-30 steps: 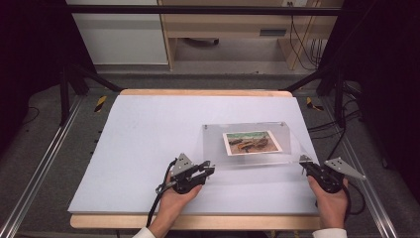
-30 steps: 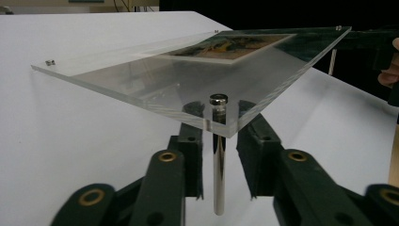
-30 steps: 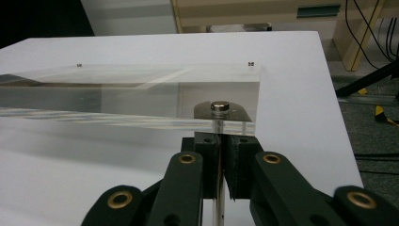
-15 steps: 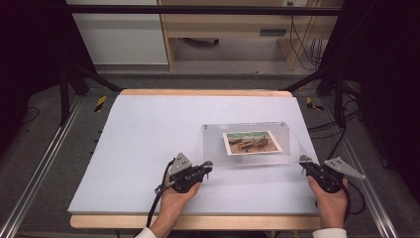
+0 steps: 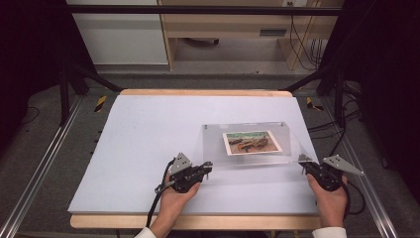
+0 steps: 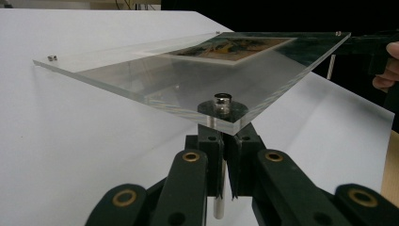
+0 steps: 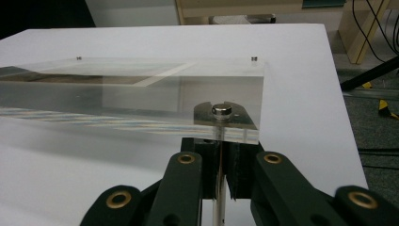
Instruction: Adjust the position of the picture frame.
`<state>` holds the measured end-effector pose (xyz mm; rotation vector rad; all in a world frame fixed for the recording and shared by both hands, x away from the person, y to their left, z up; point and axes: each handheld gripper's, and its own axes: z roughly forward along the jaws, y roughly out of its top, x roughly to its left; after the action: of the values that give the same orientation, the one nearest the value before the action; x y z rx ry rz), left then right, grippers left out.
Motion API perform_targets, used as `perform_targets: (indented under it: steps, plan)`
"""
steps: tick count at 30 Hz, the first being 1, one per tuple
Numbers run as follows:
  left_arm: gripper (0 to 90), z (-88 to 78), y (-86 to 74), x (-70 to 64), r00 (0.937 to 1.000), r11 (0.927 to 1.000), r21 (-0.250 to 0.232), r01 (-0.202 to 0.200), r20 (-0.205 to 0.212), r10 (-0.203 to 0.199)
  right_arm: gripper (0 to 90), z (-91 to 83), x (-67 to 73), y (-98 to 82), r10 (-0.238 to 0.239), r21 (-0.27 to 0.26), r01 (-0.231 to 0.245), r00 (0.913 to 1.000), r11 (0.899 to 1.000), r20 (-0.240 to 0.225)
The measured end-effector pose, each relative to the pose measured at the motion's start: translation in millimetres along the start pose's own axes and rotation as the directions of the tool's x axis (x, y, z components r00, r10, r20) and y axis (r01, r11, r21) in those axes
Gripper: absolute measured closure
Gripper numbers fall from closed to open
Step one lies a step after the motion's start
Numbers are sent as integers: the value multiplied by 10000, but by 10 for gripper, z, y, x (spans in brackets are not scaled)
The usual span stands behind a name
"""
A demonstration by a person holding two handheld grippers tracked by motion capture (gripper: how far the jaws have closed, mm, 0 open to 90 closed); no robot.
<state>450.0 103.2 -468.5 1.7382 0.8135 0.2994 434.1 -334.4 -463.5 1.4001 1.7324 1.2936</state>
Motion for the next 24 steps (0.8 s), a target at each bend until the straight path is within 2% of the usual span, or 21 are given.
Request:
perform_targets:
  steps: [10, 13, 18, 24]
  plan:
    - [846, -30, 38, 29, 10000, 10000, 39, -10, 24, 10, 849, -10, 36, 28, 46, 63, -46, 10000, 10000, 53]
    - [846, -58, 64, 41, 9999, 9999, 9, -159, -46, 159, 850, -22, 69, 44, 57, 37, -57, 10000, 10000, 62]
    - [845, -146, 135, 92, 9997, 9997, -124, -200, -122, 198, 851, -38, 179, 99, -5, -27, 5, 9999, 10000, 139]
    - [843, -284, 207, 187, 9998, 9992, -404, -5, -202, -3, 852, -26, 354, 184, -177, -57, 179, 9994, 9998, 284]
